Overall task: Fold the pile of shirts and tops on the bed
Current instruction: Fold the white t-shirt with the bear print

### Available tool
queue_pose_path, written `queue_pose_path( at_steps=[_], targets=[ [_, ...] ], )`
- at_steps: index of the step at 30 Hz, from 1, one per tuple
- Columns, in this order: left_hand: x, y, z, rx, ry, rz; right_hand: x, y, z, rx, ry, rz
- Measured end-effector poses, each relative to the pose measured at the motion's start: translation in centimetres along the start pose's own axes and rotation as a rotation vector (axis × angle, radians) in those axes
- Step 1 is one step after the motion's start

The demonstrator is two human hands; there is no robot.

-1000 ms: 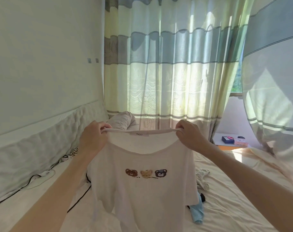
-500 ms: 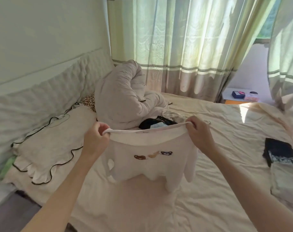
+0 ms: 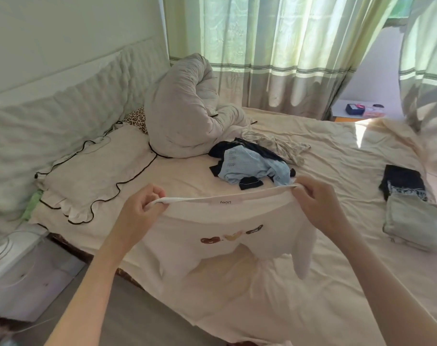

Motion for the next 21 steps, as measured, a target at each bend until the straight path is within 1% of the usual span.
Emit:
queue_pose_path(
  at_steps=[2,5,7,9,12,16,18,21],
  targets=[
    [-3.1,-0.6,-1.2,0.002,0.054,0.024,-2.9,-1.3,1.4,0.029,-0.025,-0.027],
    [-7.6,-1.5,-3.3,-0.068,0.124,0.05,-7.0,-3.6,3.1,0.064,-0.056,-0.015],
    [-9.7,-2.1,-4.9,-0.077,0.16,0.053,-8.7,-5.3,4.1,0.095,-0.056,-0.005],
    [-10.7,-2.4,-6.4,-0.062,0.186,0.068,-9.4,-6.8,5.0,0.146,-0.043,-0.033],
    [-10.9,-2.8,-8.3,-0.061,0.223,0.117,-9.0,-8.8,6.4,0.21,-0.054,-0.103],
    [-10.2,-3.3,-8.9,-0.05,0.223,0.16,-7.2,-9.3,6.7,0.237,-0.04,-0.103],
    [-8.5,-2.9,-7.7,-0.056,0.184,0.105,-5.5,-8.0,5.6,0.224,-0.015,-0.07],
    [-4.8,-1.6,-4.9,0.013,0.147,-0.002,-2.7,-5.3,3.0,0.153,0.001,-0.03]
  ],
)
Point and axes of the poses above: each hand's wrist, its own x-axis towards the middle knuckle, its own y-axis out of the palm, z = x × y, the point moved 8 cm from there along x, towards the middle knuckle, and after that the axes turned 1 degree about -y, right-handed, at the moved point
